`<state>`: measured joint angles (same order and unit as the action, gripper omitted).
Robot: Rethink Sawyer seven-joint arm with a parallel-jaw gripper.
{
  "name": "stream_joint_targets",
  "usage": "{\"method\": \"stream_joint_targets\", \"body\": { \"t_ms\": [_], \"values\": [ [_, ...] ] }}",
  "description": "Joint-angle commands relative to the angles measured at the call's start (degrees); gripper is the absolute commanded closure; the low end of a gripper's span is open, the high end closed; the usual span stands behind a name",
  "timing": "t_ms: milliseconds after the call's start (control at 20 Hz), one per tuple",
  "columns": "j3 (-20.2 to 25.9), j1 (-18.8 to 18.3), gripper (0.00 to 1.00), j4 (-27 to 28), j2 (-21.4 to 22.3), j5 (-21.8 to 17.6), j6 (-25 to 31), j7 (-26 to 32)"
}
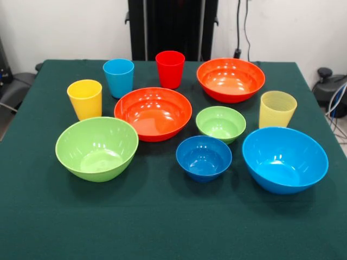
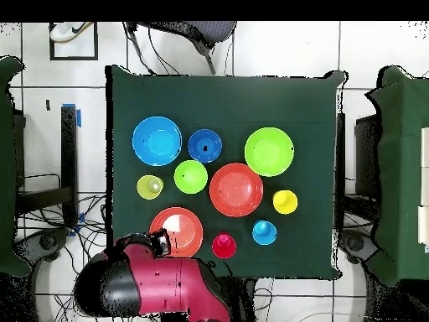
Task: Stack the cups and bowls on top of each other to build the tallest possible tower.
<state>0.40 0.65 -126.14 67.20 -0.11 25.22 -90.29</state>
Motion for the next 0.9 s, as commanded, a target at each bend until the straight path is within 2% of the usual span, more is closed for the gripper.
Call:
{"method": "stream_joint_targets", "body": {
  "t_ms": [50, 400, 650, 900],
  "values": [
    [4.8, 1.1, 0.00, -5.8, -11.6, -4.4, -10.8, -6.9],
    [3.5, 3.7, 0.00, -5.2, -16.6, -5.5, -16.9, -7.9],
    [2.0, 6.0, 0.00, -3.7, -21.7, -7.3, -20.8, -7.3],
    [0.8, 7.2, 0.00, -3.5, -23.5, -8.5, -23.2, -7.5]
  ]
}}
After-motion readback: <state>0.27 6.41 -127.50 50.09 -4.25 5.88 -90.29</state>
